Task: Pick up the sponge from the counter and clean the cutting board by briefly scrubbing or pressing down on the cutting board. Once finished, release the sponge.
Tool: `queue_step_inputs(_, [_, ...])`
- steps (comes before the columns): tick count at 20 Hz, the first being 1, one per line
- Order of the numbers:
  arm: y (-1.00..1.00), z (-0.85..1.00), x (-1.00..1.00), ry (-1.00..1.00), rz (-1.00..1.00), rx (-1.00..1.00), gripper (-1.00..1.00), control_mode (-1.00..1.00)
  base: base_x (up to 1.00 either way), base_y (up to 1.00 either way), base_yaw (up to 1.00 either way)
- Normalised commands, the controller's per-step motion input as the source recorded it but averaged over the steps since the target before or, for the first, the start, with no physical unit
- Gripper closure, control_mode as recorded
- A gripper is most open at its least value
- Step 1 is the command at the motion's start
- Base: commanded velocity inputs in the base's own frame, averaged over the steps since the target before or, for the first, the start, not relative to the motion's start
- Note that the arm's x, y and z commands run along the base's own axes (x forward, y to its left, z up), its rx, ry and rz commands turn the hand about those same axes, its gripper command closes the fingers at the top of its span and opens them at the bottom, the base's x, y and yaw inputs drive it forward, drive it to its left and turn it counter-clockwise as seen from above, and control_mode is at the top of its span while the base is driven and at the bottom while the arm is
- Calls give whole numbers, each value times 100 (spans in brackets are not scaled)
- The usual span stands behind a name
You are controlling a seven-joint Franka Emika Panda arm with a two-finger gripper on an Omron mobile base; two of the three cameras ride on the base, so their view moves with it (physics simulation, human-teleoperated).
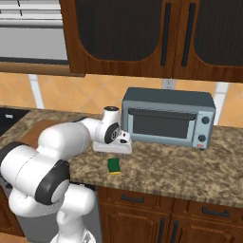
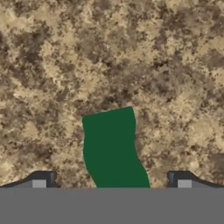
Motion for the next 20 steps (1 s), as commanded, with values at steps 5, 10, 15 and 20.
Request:
queue_step_inputs(5, [0, -24, 0, 0, 0, 0, -100, -100, 0, 0, 0])
queue_step_inputs(10, [0, -21, -3, 0, 0, 0, -100, -100, 0, 0, 0])
queue_step_inputs(15, [0, -19, 0, 0, 0, 0, -100, -100, 0, 0, 0])
queue_step_inputs(20, [0, -12, -4, -1, 0, 0, -100, -100, 0, 0, 0])
